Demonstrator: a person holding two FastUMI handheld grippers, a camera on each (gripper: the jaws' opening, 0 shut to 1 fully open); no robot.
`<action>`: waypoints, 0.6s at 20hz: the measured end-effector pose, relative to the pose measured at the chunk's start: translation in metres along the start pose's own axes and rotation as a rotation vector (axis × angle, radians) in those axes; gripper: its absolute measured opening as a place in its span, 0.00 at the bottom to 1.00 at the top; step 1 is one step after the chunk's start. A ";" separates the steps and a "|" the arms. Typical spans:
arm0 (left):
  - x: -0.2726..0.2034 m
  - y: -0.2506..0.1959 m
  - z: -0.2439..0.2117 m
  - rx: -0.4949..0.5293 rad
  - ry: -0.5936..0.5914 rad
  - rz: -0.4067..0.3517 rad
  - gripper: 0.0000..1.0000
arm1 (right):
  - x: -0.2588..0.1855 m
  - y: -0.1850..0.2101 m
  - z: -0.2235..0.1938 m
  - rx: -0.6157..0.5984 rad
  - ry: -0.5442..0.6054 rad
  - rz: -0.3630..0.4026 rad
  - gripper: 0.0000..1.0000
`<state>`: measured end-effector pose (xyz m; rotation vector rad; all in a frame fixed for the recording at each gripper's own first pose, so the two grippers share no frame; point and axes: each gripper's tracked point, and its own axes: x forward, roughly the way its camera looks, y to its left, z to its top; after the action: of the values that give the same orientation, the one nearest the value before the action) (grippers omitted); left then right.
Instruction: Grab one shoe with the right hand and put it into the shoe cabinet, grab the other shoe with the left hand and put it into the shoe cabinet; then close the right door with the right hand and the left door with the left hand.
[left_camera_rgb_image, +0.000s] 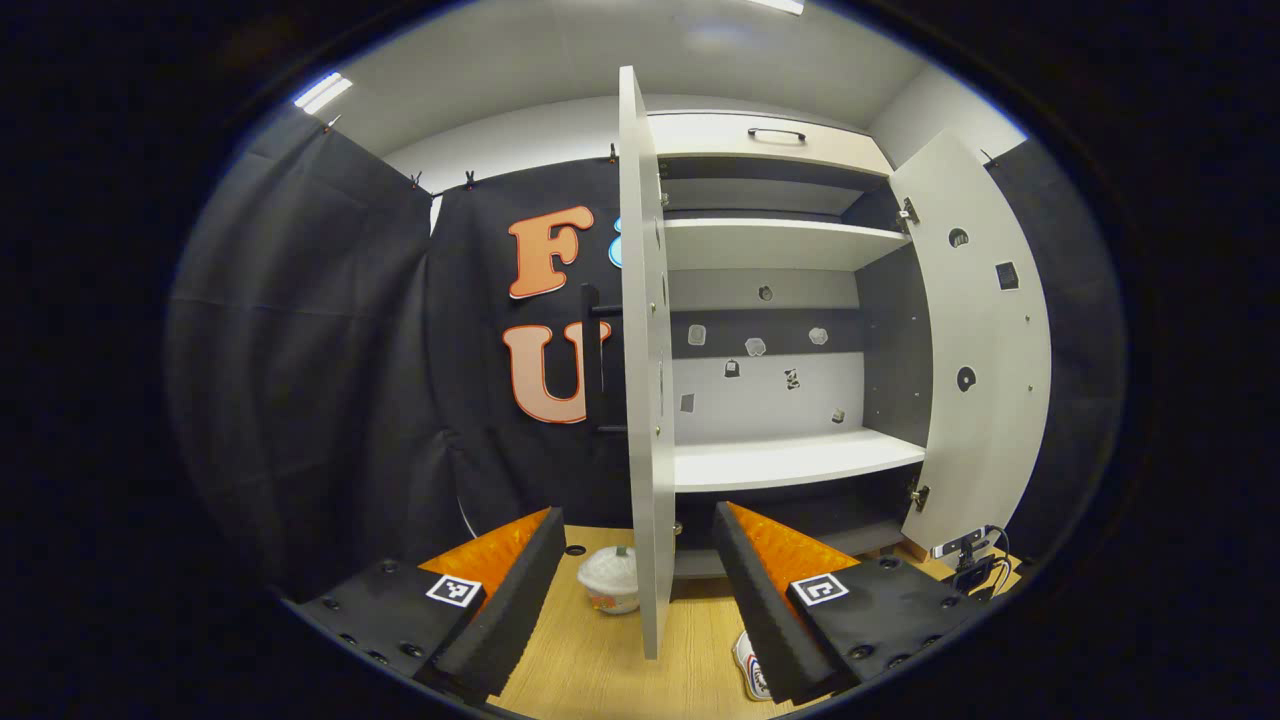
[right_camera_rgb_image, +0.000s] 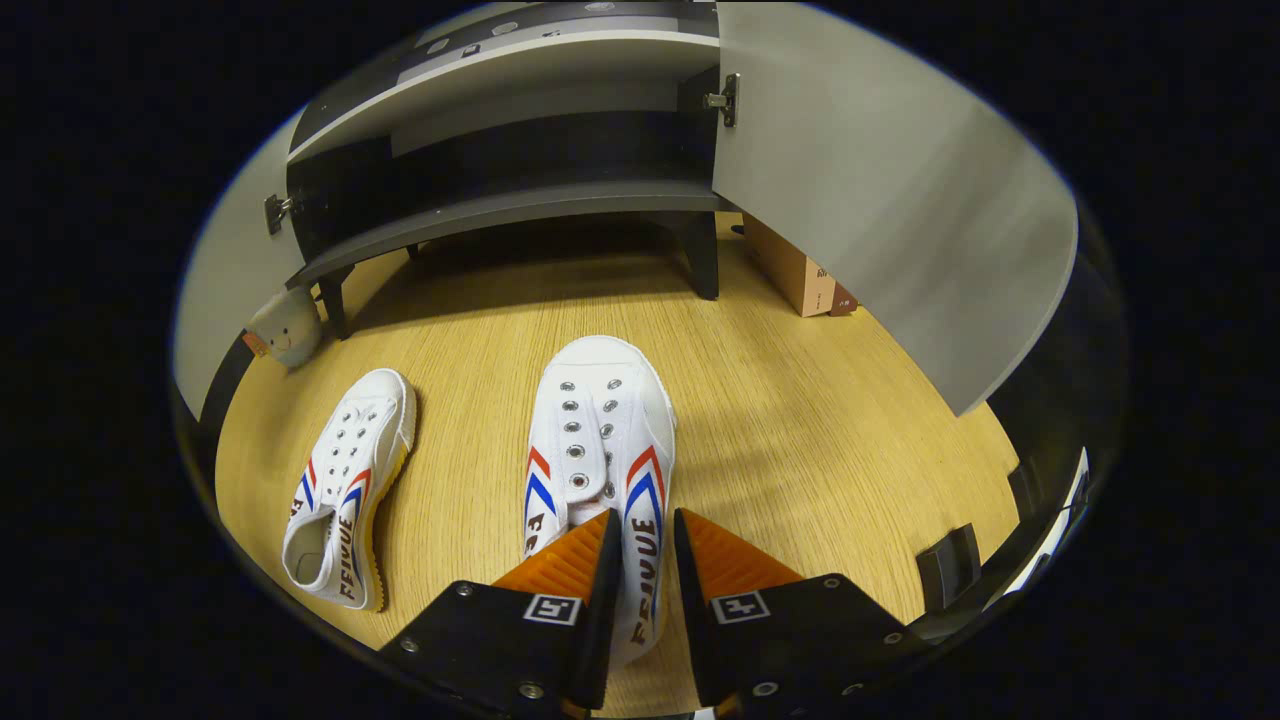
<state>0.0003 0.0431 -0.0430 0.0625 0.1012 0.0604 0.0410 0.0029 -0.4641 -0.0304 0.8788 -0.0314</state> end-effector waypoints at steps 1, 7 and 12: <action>0.000 0.002 -0.001 0.006 0.002 0.003 0.96 | 0.001 -0.002 0.000 0.006 0.001 -0.014 0.25; 0.005 0.000 -0.006 0.005 0.012 -0.002 0.96 | -0.008 -0.004 0.011 0.019 -0.017 -0.053 0.00; 0.011 -0.006 -0.007 0.002 0.009 -0.019 0.97 | -0.044 0.006 0.037 0.018 -0.062 -0.036 0.00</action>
<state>0.0106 0.0379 -0.0514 0.0636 0.1106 0.0417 0.0418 0.0107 -0.4070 -0.0307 0.8160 -0.0717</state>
